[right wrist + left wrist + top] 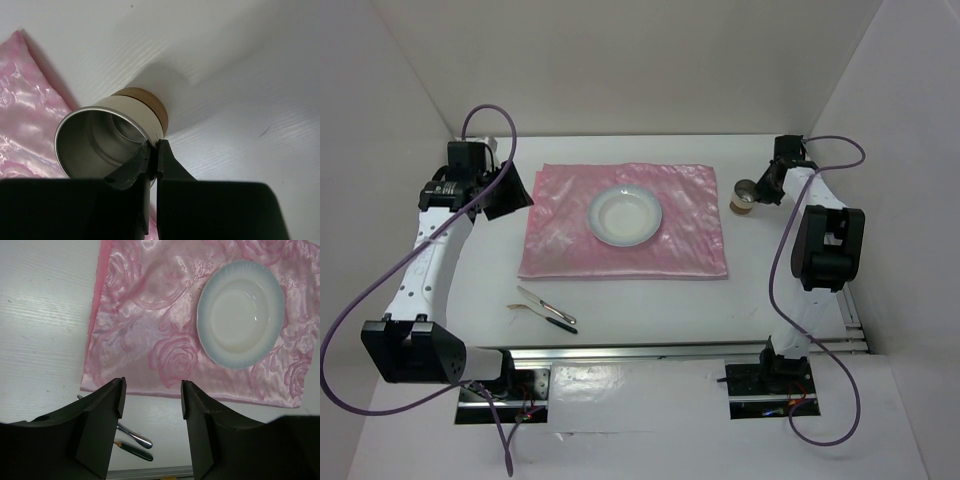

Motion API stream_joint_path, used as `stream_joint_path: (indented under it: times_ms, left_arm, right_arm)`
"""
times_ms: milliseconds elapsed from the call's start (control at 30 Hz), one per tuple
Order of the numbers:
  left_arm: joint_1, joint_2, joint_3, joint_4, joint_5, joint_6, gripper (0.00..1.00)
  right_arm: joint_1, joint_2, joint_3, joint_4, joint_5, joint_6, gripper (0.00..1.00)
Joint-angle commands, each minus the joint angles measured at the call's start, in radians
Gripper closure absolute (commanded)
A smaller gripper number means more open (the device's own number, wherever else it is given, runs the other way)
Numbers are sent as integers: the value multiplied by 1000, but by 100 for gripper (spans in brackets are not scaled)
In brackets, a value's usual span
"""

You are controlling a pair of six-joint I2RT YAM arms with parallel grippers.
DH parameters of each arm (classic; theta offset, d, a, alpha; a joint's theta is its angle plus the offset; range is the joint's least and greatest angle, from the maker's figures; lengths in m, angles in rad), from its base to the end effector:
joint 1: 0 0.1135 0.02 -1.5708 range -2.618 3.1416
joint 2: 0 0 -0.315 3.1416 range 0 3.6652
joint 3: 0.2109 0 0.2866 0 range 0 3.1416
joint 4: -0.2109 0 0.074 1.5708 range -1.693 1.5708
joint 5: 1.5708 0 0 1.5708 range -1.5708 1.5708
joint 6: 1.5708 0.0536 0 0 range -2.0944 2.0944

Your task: Set the dinner table for one person

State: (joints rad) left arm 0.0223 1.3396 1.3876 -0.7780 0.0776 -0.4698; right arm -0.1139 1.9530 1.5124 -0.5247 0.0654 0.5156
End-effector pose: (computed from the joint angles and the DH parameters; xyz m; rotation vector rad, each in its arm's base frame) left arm 0.3198 0.0030 0.4085 -0.5257 2.2587 -0.3178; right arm 0.4855 -0.0591 0.2357 0.8093 2.4021 0.0767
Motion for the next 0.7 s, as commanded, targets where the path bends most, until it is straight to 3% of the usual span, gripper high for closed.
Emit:
stream_joint_path:
  times_ms: [0, 133, 267, 533, 667]
  left_arm:
    - [-4, 1, 59, 17, 30, 17, 36]
    - [-4, 1, 71, 8, 30, 1, 37]
    - [-38, -32, 80, 11, -12, -36, 35]
    - [-68, -62, 77, -30, -55, -27, 34]
    - [-68, -82, 65, -30, -55, -27, 33]
  right_arm:
    - [3, -71, 8, 54, 8, 3, 100]
    - [69, -91, 63, 77, -10, -20, 100]
    - [198, -3, 231, 28, 48, -20, 100]
    - [286, 243, 503, -84, 96, -42, 100]
    - [307, 288, 554, -107, 106, -42, 100]
